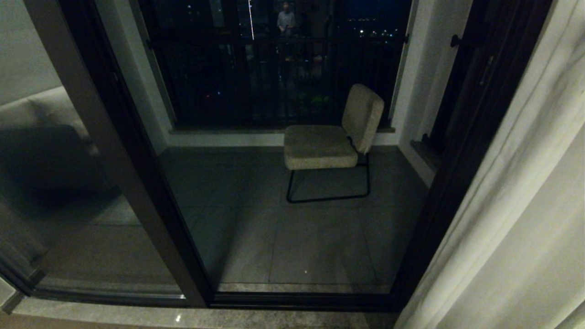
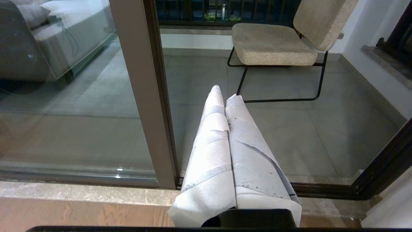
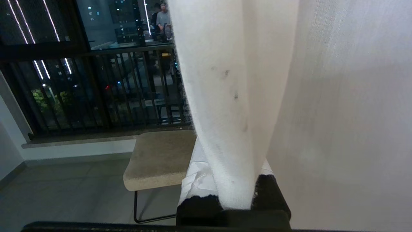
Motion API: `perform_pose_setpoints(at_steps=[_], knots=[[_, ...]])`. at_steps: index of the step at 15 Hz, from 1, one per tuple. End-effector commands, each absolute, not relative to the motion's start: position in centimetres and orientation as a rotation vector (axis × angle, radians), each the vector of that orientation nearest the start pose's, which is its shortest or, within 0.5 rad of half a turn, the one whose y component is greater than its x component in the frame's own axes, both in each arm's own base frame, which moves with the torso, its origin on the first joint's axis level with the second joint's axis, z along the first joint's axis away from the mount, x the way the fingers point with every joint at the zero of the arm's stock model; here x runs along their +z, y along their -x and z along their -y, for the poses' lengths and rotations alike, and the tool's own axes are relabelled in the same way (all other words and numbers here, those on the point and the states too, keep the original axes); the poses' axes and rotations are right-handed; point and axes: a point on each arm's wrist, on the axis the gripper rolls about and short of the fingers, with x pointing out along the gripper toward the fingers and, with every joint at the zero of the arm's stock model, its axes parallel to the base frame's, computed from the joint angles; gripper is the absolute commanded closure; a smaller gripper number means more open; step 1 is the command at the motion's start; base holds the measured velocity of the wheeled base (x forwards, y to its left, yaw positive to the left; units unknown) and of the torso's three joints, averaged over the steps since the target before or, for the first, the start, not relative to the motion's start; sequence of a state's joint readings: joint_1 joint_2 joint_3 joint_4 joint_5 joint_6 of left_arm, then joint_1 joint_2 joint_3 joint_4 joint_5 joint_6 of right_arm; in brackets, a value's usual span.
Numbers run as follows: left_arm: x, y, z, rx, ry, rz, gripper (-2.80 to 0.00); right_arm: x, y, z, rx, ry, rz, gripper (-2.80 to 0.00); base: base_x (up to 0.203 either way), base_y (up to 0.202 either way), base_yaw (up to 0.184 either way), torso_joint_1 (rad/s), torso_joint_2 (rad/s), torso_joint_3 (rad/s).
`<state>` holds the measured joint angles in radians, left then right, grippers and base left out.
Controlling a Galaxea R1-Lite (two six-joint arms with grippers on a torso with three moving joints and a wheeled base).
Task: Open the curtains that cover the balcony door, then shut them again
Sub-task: Close the inner curtains on both sides
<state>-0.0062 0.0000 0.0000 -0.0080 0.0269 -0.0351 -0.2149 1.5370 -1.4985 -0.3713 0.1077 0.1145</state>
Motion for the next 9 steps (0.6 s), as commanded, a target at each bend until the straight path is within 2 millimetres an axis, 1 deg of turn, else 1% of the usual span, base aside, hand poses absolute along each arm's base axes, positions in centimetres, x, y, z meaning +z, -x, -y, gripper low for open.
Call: perform_pose_setpoints(at_steps=[1,6,9], knots=[[7.6,2.3,-0.1,0.021,0.035,0.01,0.0,40.5,-25.4,5.3,-0.08,-0.058,0.347,0.0,0.0,0.0,0.0,0.0,0.0,0.0],[7.6,2.3,-0.1,0.021,0.035,0.009,0.0,40.8,-24.2,4.7,-0.026,-0.051,0.354,0.0,0.0,0.0,0.0,0.0,0.0,0.0],[7.6,2.3,-0.1,0.021,0.035,0.01,0.0,41.0,-23.6,3.9,0.018,-0.052,0.361,0.0,0.0,0.0,0.0,0.0,0.0,0.0]])
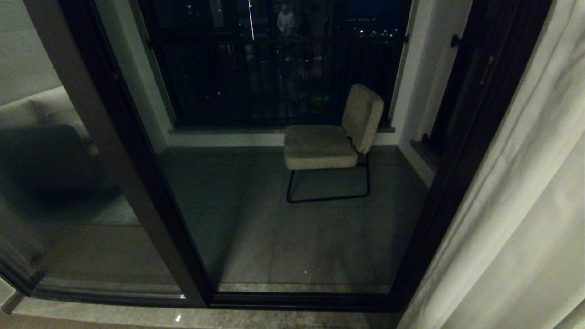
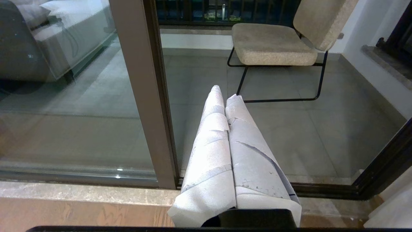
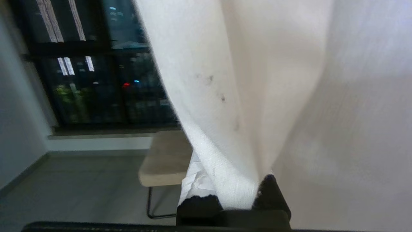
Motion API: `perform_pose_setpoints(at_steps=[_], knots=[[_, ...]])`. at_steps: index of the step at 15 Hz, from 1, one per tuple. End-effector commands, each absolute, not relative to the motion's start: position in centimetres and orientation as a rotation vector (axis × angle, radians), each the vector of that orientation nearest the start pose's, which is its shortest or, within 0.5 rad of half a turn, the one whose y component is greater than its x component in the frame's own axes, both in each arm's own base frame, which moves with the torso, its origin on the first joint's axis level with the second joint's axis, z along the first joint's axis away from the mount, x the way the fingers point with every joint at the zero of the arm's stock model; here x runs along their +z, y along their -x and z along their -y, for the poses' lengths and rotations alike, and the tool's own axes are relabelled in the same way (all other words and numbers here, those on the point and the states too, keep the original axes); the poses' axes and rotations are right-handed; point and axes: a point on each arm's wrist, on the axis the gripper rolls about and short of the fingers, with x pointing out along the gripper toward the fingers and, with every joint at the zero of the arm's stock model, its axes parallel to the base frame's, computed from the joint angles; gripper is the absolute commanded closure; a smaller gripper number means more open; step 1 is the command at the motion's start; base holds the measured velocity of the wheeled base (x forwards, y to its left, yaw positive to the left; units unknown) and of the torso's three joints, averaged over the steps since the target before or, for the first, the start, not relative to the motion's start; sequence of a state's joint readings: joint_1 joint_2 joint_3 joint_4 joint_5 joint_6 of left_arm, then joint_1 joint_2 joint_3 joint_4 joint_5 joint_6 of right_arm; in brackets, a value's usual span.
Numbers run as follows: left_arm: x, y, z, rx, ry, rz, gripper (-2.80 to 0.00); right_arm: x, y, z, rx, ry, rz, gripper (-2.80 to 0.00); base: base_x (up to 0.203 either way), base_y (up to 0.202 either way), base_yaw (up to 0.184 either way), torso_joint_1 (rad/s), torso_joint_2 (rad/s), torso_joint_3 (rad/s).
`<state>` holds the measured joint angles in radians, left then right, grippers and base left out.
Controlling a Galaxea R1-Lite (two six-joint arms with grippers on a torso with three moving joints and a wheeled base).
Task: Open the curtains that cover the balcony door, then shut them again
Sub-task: Close the inner curtains on both sides
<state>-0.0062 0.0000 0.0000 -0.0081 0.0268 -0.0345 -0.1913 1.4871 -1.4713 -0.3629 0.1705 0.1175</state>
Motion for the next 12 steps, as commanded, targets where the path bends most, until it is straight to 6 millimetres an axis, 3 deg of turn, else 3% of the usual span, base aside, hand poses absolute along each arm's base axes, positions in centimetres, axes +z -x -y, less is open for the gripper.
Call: perform_pose_setpoints(at_steps=[1,12], knots=[[7.6,2.3,-0.1,0.021,0.035,0.008,0.0,41.0,-23.6,3.8,0.031,-0.05,0.361,0.0,0.0,0.0,0.0,0.0,0.0,0.0],[7.6,2.3,-0.1,0.021,0.035,0.01,0.0,39.9,-22.9,3.5,0.037,-0.054,0.329,0.0,0.0,0.0,0.0,0.0,0.0,0.0]])
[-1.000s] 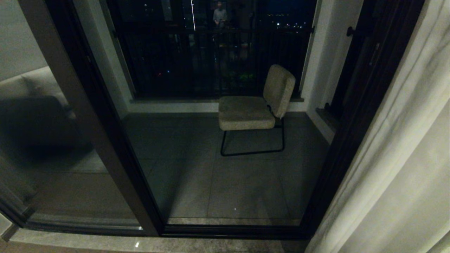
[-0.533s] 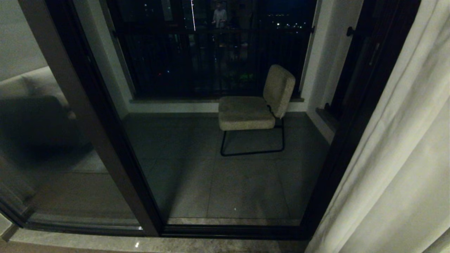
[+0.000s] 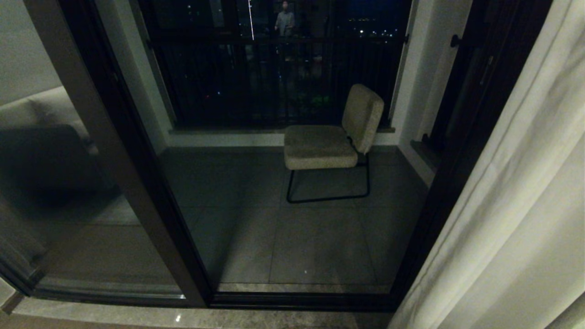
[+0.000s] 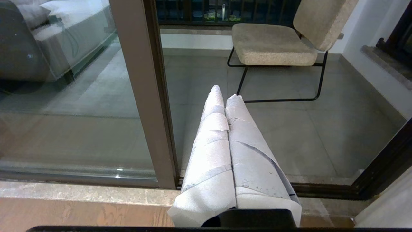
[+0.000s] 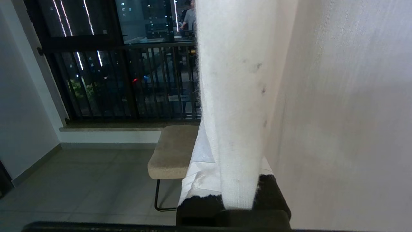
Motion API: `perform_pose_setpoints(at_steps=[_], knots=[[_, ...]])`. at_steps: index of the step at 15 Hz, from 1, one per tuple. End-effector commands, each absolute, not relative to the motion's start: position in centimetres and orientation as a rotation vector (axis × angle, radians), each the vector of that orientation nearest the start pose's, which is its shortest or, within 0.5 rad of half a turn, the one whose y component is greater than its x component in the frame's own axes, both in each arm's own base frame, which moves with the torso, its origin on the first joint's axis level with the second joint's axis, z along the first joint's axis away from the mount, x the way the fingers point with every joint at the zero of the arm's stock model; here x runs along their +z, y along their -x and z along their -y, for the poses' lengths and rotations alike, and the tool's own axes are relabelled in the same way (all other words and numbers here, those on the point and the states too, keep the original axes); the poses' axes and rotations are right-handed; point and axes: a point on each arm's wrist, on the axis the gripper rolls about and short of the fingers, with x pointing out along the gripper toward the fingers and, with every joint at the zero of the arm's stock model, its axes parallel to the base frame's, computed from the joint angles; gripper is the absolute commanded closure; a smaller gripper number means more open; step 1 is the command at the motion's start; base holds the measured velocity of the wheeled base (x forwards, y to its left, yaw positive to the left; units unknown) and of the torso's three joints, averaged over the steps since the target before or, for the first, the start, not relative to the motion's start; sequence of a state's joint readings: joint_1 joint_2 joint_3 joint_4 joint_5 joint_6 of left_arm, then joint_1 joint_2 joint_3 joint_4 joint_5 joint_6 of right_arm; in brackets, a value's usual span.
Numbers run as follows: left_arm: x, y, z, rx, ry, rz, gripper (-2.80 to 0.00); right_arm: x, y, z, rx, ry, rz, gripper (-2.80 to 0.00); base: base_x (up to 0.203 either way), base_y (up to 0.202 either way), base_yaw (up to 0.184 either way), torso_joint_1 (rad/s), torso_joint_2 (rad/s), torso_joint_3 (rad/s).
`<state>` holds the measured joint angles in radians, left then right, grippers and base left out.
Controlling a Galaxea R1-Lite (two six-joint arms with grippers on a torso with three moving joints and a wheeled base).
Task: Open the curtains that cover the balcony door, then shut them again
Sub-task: Close the inner curtains on both sides
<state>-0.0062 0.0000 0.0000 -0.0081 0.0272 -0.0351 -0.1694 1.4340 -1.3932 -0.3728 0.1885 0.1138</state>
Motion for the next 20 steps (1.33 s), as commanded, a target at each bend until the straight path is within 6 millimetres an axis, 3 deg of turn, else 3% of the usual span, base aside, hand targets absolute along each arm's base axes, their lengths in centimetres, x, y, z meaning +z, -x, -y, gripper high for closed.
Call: perform_pose_setpoints(at_steps=[1,16,20], knots=[[7.64,2.28,-0.08,0.021,0.035,0.01,0.0,39.95,-22.99,3.53,0.037,-0.054,0.329,0.0,0.0,0.0,0.0,0.0,0.0,0.0],[7.64,2.28,-0.08,0.021,0.037,0.01,0.0,39.6,-23.57,3.59,0.045,-0.049,0.315,0.0,0.0,0.0,0.0,0.0,0.0,0.0],[7.64,2.28,-0.07,0.02,0.037,0.01,0.0,39.62,-23.68,3.62,0.045,-0.05,0.315,0.0,0.002,0.155,-0.002,0.002,0.0,-0.001]])
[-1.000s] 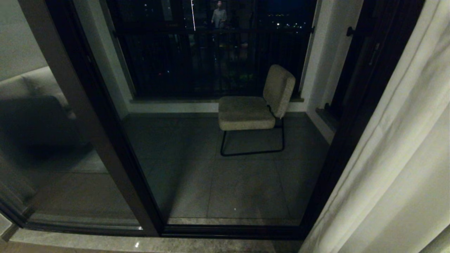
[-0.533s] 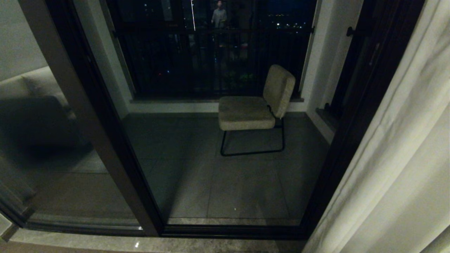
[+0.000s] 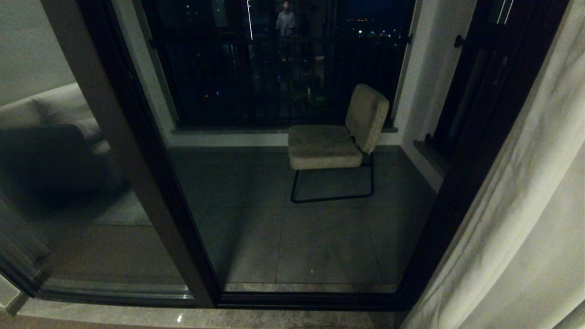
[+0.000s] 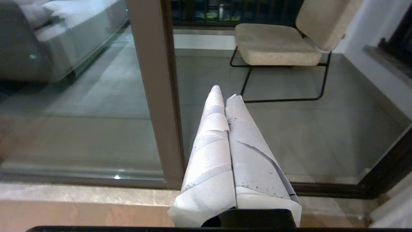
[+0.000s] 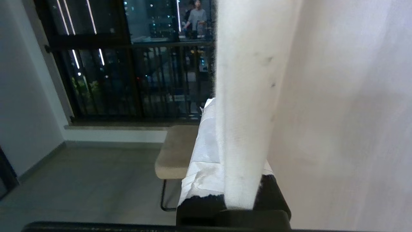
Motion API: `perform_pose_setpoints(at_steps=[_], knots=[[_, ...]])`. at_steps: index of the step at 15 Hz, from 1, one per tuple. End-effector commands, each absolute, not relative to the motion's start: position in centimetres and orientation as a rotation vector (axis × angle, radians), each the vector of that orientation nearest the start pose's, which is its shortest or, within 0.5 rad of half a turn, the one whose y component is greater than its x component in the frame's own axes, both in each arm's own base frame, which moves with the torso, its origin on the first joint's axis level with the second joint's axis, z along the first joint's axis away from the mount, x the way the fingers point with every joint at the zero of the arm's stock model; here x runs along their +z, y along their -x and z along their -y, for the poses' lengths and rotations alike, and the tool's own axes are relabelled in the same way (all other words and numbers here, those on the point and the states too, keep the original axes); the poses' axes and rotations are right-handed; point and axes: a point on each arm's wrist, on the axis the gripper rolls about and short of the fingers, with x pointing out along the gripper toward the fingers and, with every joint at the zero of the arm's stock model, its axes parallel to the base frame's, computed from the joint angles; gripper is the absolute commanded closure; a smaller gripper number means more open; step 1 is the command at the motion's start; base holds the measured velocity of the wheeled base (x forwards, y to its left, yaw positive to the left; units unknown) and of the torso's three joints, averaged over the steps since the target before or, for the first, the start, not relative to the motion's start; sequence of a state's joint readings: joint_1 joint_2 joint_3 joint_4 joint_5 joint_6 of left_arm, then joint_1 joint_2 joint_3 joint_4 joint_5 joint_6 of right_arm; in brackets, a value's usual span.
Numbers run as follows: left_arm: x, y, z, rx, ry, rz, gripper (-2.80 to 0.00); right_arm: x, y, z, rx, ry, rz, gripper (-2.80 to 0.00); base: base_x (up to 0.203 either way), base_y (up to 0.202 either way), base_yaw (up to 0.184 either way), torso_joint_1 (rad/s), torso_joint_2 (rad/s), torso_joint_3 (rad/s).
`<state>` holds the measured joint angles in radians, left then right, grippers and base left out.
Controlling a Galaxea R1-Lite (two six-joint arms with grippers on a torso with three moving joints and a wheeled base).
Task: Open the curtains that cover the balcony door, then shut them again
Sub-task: Close the inner curtains on both sides
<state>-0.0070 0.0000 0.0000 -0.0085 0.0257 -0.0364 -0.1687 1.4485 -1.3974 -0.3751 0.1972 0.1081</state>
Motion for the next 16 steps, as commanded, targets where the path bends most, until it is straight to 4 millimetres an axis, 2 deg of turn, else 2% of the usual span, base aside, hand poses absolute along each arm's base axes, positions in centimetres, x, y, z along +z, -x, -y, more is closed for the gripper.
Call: perform_pose_setpoints(at_steps=[1,16], knots=[[7.64,2.28,-0.07,0.02,0.037,0.01,0.0,39.62,-23.68,3.62,0.045,-0.049,0.315,0.0,0.0,0.202,0.002,0.002,0.0,0.002],[7.64,2.28,-0.08,0.021,0.037,0.01,0.0,39.72,-23.46,3.57,0.045,-0.048,0.319,0.0,0.0,0.19,-0.001,0.002,0.0,0.003]])
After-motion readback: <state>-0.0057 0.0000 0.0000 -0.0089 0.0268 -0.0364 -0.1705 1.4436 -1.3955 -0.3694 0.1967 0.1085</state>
